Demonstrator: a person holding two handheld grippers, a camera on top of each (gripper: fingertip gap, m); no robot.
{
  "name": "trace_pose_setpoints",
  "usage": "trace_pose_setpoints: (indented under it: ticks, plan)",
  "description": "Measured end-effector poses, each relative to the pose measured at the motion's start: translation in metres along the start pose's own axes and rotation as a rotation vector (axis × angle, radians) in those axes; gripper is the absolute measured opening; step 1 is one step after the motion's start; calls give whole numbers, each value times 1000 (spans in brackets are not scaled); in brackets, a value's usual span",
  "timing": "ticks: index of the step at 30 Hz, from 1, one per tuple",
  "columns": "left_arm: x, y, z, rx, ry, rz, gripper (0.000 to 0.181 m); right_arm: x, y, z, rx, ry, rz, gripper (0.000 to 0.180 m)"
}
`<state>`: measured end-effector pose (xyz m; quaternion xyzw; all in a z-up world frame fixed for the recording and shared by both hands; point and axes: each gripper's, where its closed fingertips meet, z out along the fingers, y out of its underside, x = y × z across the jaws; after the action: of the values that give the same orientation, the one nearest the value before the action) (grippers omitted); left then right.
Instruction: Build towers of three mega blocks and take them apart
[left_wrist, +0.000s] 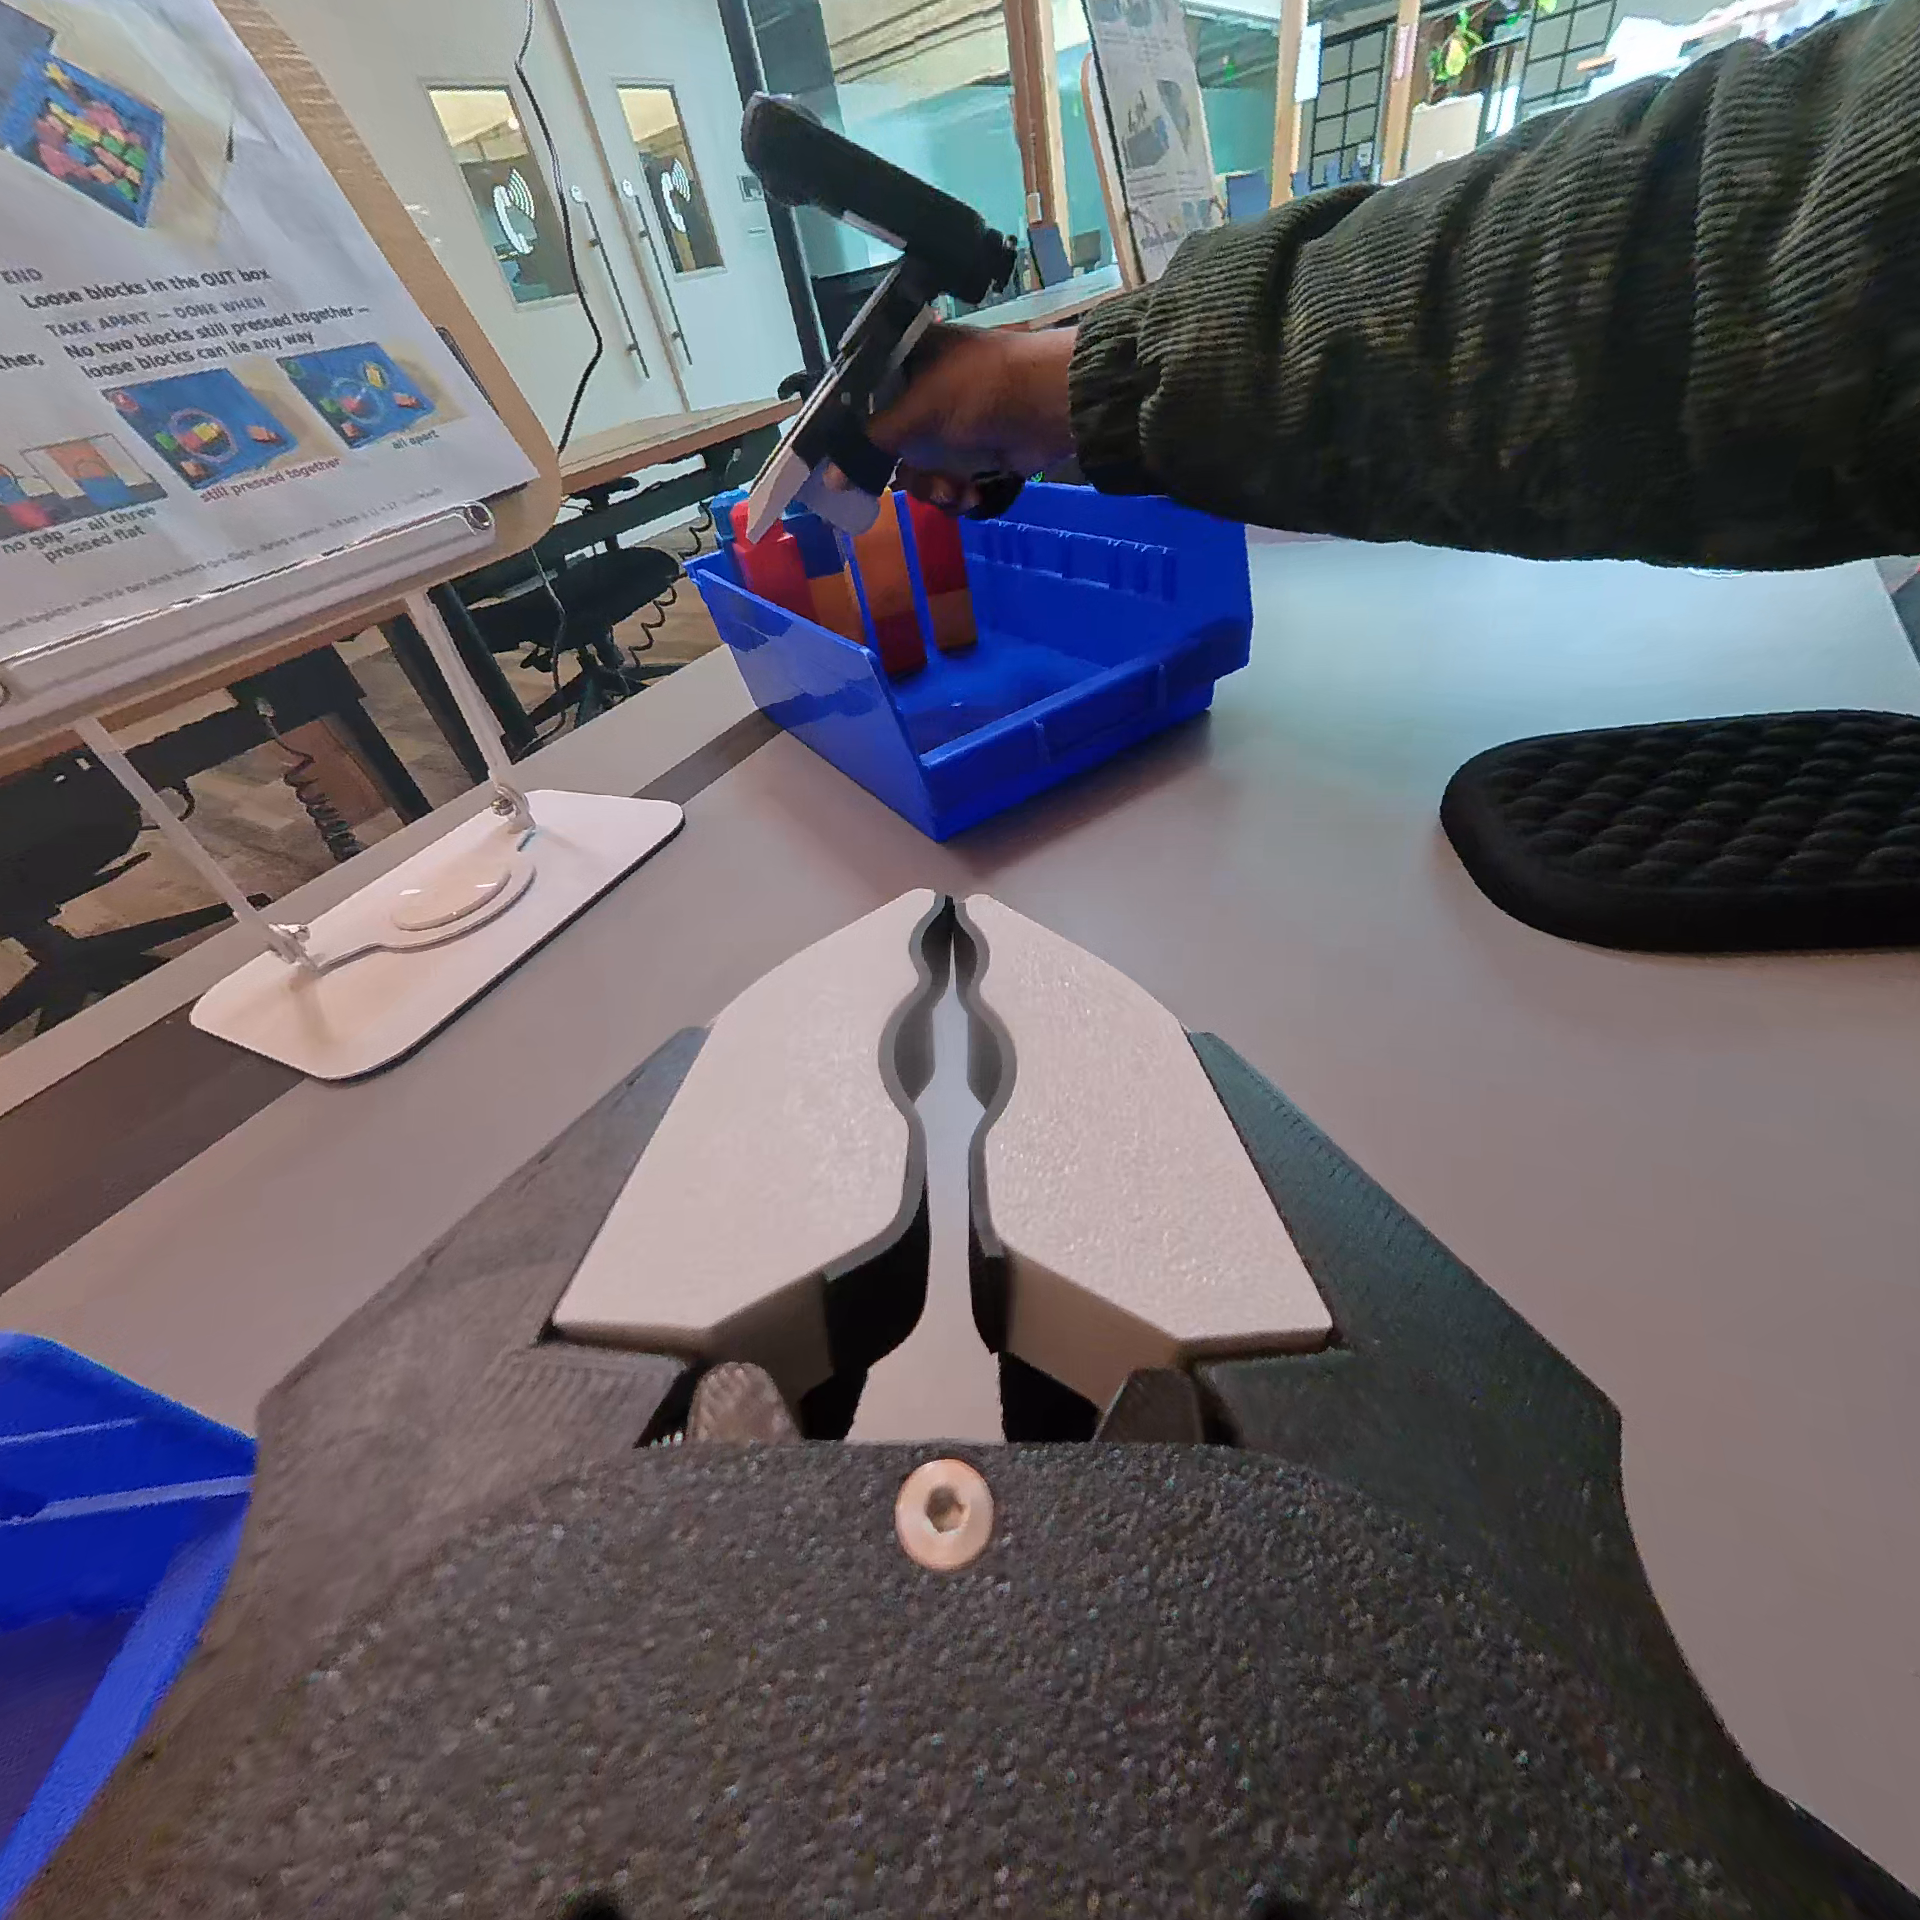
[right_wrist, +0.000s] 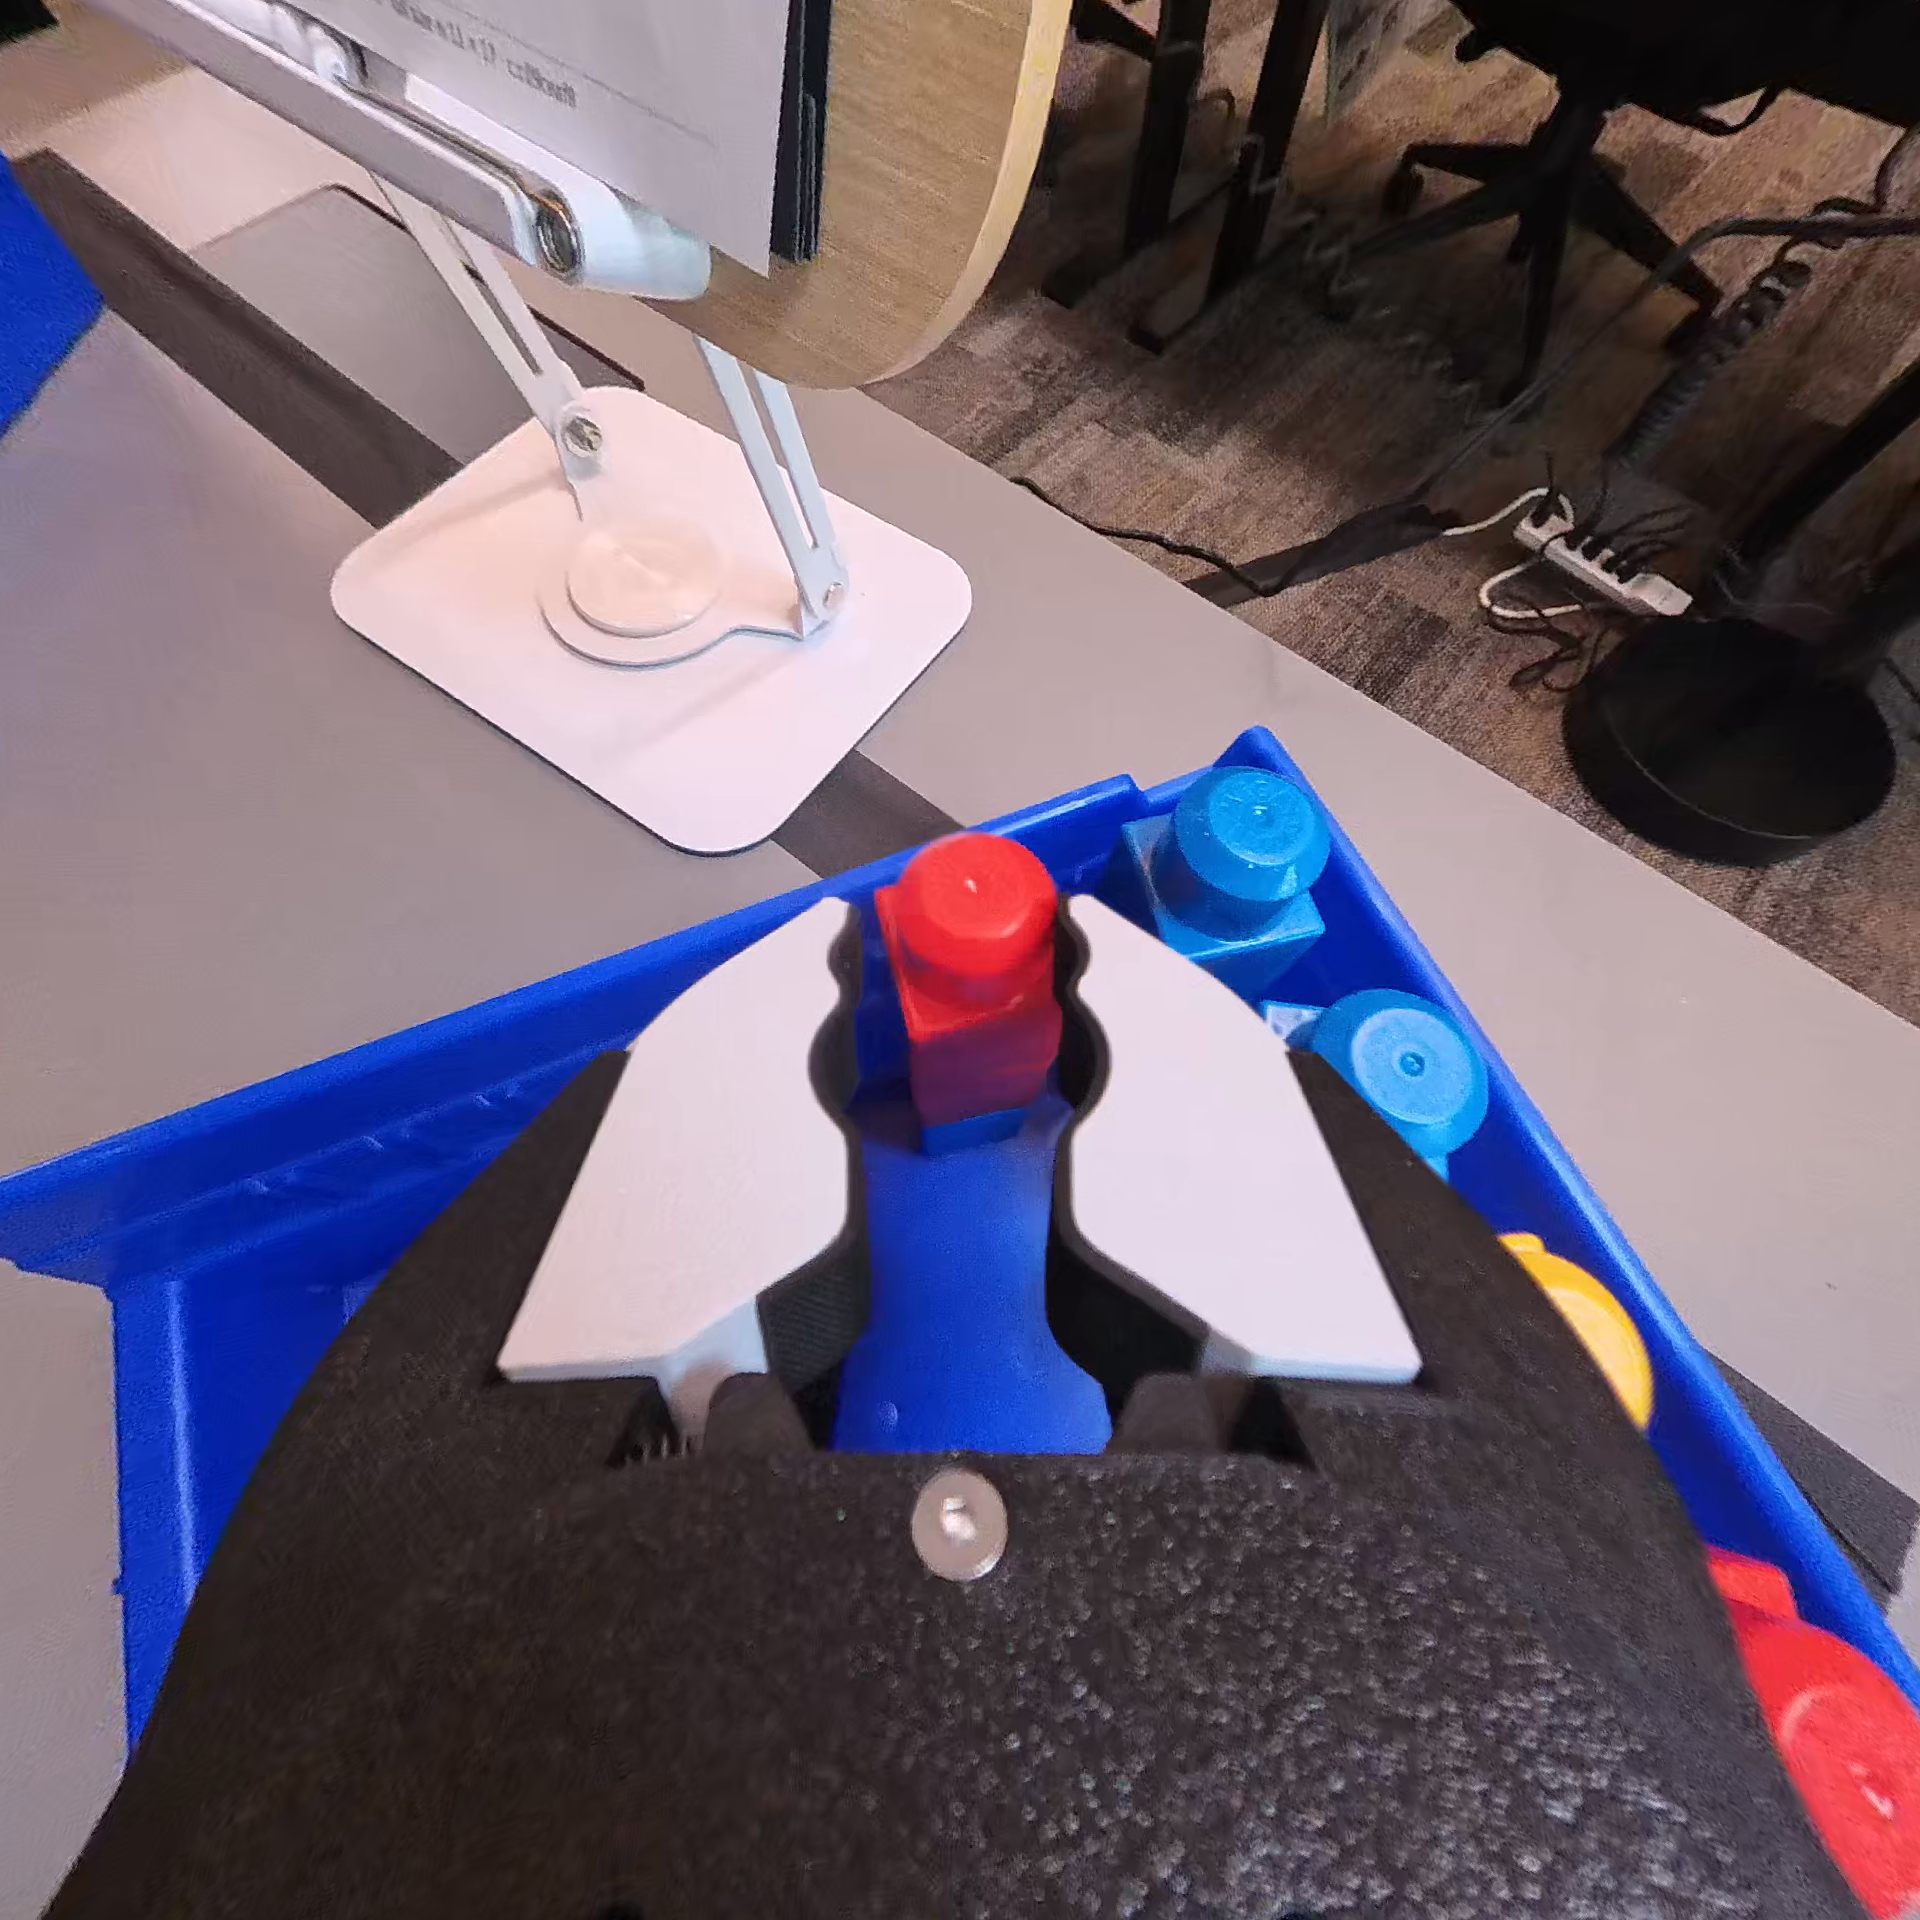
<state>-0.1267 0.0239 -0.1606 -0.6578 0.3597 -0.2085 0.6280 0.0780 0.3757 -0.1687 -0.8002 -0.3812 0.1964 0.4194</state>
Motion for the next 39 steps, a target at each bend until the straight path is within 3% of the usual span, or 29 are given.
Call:
trace_pose_setpoints:
  ticks: [3, 6, 9, 12, 14, 17, 18, 22, 25, 29, 32, 35, 39]
  plan:
    - [-2, 0, -1, 3, -6, -16, 0, -5, -16, -16, 60, 10, -8, 44]
    - [-6, -2, -3, 9, -22, -31, 0, -33, -56, -53, 264, 15, -30, 47]
    - [-17, -6, -9, 15, -70, -29, 0, -99, -86, -99, 511, -52, -65, 54]
    - [-42, -17, -24, 33, -170, -27, 0, -180, -75, -129, 602, -149, -123, 58]
    - [-71, -27, -45, 21, -270, 5, 0, -228, -49, -136, 572, -196, -167, 51]
    - [-124, -37, -84, -84, -418, 61, 0, -288, 0, -139, 490, -295, -204, 3]
    - [-139, -37, -95, -134, -435, 66, 0, -303, 14, -138, 470, -318, -210, 0]
    - [-205, -13, -120, -430, -460, 69, 5, -334, 59, -123, 400, -319, -253, 0]
    - [-241, 34, -123, -703, -399, -7, 27, -345, 75, -109, 395, -325, -305, 0]
    - [-274, 102, -124, -974, -365, -120, 44, -350, 85, -100, 352, -362, -313, 1]
    - [-286, 138, -120, -1080, -357, -166, 51, -348, 90, -99, 344, -378, -288, 1]
    - [-295, 159, -117, -1153, -371, -113, 35, -346, 92, -100, 341, -388, -272, 1]
    - [-294, 135, -106, -1111, -386, 4, 29, -344, 92, -101, 343, -395, -260, 1]
